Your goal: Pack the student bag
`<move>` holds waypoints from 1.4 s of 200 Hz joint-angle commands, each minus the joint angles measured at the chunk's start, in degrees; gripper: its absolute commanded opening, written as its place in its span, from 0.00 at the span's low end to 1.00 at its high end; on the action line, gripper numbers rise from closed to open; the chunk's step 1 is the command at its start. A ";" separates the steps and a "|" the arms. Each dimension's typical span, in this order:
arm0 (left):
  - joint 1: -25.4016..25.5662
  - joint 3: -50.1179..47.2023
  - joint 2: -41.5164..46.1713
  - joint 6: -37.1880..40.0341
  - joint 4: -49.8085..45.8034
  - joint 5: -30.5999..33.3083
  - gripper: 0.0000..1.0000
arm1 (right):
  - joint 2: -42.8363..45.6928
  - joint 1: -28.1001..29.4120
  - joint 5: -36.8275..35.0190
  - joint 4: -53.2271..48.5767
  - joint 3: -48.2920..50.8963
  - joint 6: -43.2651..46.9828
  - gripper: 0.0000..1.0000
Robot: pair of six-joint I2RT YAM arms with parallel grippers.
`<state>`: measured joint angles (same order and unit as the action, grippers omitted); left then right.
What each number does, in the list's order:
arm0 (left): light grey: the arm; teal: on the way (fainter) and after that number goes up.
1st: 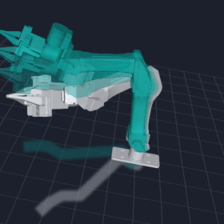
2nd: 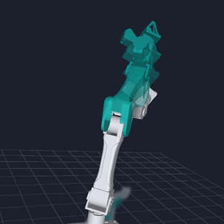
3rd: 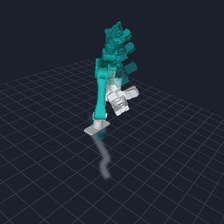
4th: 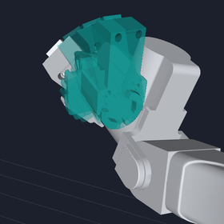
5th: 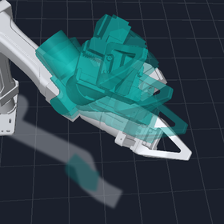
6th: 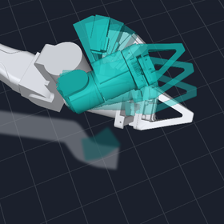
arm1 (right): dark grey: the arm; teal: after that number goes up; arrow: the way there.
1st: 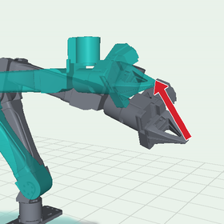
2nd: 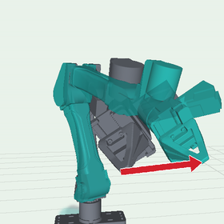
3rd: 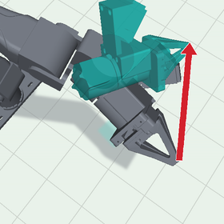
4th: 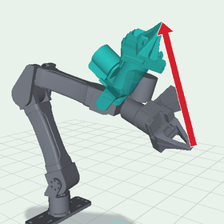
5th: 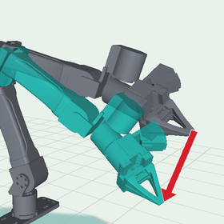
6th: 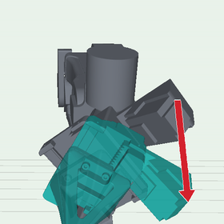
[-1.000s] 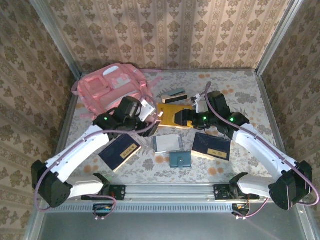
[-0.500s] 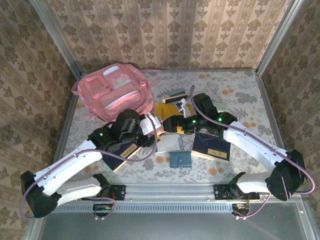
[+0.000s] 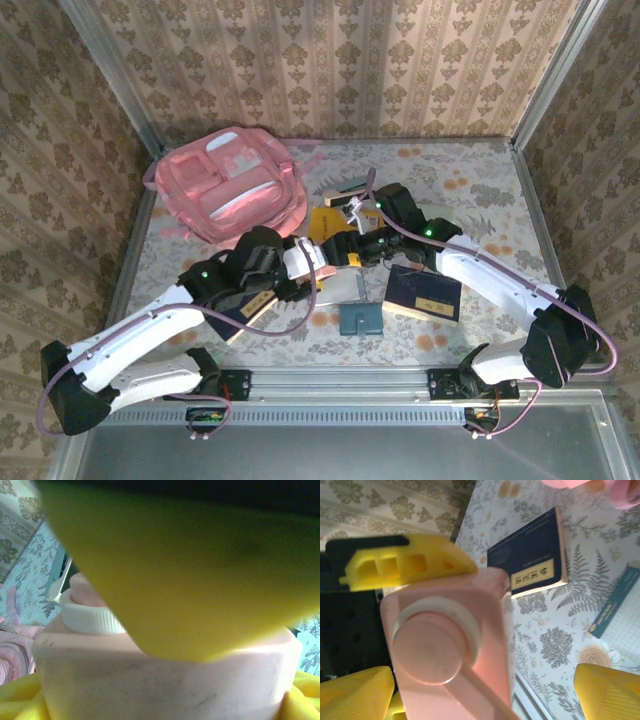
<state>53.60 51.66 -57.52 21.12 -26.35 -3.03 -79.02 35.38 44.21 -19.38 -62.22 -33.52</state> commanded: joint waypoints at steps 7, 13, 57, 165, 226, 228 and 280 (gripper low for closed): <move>0.43 -0.16 1.40 1.45 3.31 -0.15 0.44 | -0.25 1.01 4.75 2.15 -0.53 1.43 0.93; 0.42 -0.20 1.43 1.54 3.32 -0.19 0.44 | -0.21 1.10 5.04 2.59 -0.37 1.34 0.93; 0.41 -0.25 1.40 1.52 3.14 -0.78 0.45 | 0.18 1.18 5.15 3.63 0.12 0.26 0.87; 0.84 0.33 -0.93 1.33 2.43 -1.69 0.56 | -3.38 2.72 1.24 4.28 -0.71 -1.51 0.44; -2.36 2.31 -1.18 -2.96 -0.14 -2.08 0.89 | 2.17 -5.95 -5.84 4.73 4.27 -5.54 0.25; -2.78 2.48 -1.19 -3.22 -0.29 -2.47 0.90 | 2.37 -6.33 -6.31 4.53 4.44 -5.51 0.25; -13.88 5.99 -2.51 -10.69 -1.64 -12.77 1.00 | 5.46 -10.80 -14.94 0.21 6.74 -4.26 0.24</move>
<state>42.81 54.63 -59.11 15.49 -26.83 -9.58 -75.83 25.17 34.15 -17.61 -56.38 -37.28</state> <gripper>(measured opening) 0.998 0.566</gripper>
